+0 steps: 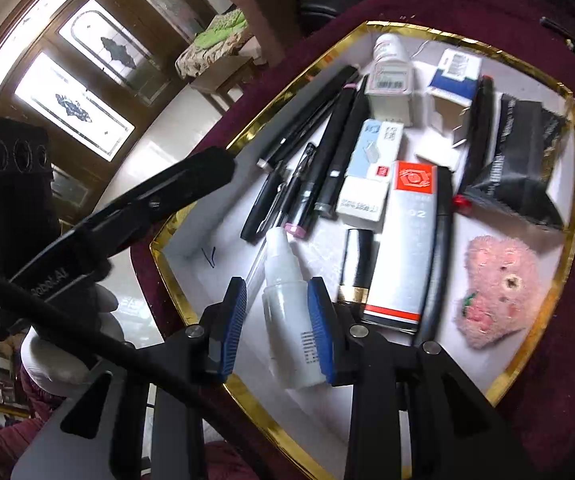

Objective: Organize objects
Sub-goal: 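Carry marker and spray bottle into the white box and release both, then lift both open tools away from the white box, then grasp the small white dropper bottle with the left tool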

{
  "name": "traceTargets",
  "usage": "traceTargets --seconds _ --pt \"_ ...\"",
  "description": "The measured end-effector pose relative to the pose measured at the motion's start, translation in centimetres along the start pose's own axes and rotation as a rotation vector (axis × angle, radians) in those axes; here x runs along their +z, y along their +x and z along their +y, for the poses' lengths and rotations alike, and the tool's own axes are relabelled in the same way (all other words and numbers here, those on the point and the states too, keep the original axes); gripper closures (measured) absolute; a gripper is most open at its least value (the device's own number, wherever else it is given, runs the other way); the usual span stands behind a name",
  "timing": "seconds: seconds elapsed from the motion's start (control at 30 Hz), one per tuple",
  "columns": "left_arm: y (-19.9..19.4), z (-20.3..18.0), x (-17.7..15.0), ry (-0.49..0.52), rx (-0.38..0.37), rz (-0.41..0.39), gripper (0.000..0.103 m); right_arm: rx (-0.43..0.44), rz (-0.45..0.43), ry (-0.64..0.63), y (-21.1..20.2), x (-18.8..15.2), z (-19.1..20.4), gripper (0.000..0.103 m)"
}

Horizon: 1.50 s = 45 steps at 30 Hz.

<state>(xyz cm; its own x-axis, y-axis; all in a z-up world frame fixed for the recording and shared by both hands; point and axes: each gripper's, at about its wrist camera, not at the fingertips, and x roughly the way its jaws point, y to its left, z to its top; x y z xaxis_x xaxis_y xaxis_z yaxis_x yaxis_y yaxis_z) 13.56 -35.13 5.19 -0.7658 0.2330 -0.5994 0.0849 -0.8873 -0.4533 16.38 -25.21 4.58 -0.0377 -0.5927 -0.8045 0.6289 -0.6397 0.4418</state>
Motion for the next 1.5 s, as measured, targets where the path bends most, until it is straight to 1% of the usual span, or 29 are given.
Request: traceTargets --seconds 0.03,0.07,0.17,0.27,0.33,0.4,0.5,0.57,0.63,0.77,0.97,1.3,1.47,1.5 --pt "-0.2 -0.2 0.1 -0.002 -0.012 -0.009 0.05 -0.008 -0.011 0.003 -0.4 -0.2 -0.1 0.073" --pt "-0.3 -0.4 0.1 -0.004 -0.022 -0.017 0.049 -0.023 -0.026 0.003 -0.9 -0.3 -0.2 0.073" --pt "-0.7 -1.0 0.3 -0.006 -0.049 -0.034 0.048 -0.091 -0.09 -0.016 -2.7 -0.7 -0.1 0.073" --pt "-0.6 -1.8 0.3 0.001 -0.056 -0.035 0.048 -0.172 -0.163 -0.029 -4.9 -1.4 -0.2 0.073" --pt "-0.5 -2.6 0.3 0.011 -0.057 -0.03 0.048 -0.245 -0.211 -0.04 -6.4 -2.2 -0.6 0.071" --pt "-0.1 -3.5 0.2 0.025 -0.061 -0.022 0.048 -0.33 -0.251 -0.055 -7.3 -2.6 -0.5 0.068" --pt "0.3 -4.7 0.0 0.045 -0.068 -0.009 0.048 -0.438 -0.302 -0.063 -8.6 -3.4 -0.8 0.067" --pt "0.6 -5.7 -0.1 0.065 -0.074 0.002 0.048 -0.487 -0.319 -0.057 -9.5 -3.7 -1.6 0.066" --pt "1.0 -6.7 -0.1 0.082 -0.078 0.015 0.048 -0.51 -0.333 -0.045 -10.0 -3.6 -2.3 0.066" --pt "1.7 -8.6 -0.3 0.111 -0.085 0.036 0.048 -0.559 -0.351 -0.005 -11.6 -4.7 -4.7 0.066" --pt "3.0 -12.1 -0.6 0.152 -0.111 0.069 0.048 -0.598 -0.377 0.041 -13.4 -5.7 -7.4 0.067" --pt "6.3 -18.0 -1.3 0.245 -0.125 0.155 0.049 -0.607 -0.4 0.148 -16.2 -7.5 -12.7 0.067" --pt "8.4 -21.4 -2.3 0.302 -0.146 0.215 0.049 -0.619 -0.422 0.231 -18.4 -9.1 -15.9 0.067" --pt "8.9 -22.2 -2.6 0.314 -0.153 0.228 0.049 -0.625 -0.428 0.254 -19.0 -9.5 -16.7 0.064"
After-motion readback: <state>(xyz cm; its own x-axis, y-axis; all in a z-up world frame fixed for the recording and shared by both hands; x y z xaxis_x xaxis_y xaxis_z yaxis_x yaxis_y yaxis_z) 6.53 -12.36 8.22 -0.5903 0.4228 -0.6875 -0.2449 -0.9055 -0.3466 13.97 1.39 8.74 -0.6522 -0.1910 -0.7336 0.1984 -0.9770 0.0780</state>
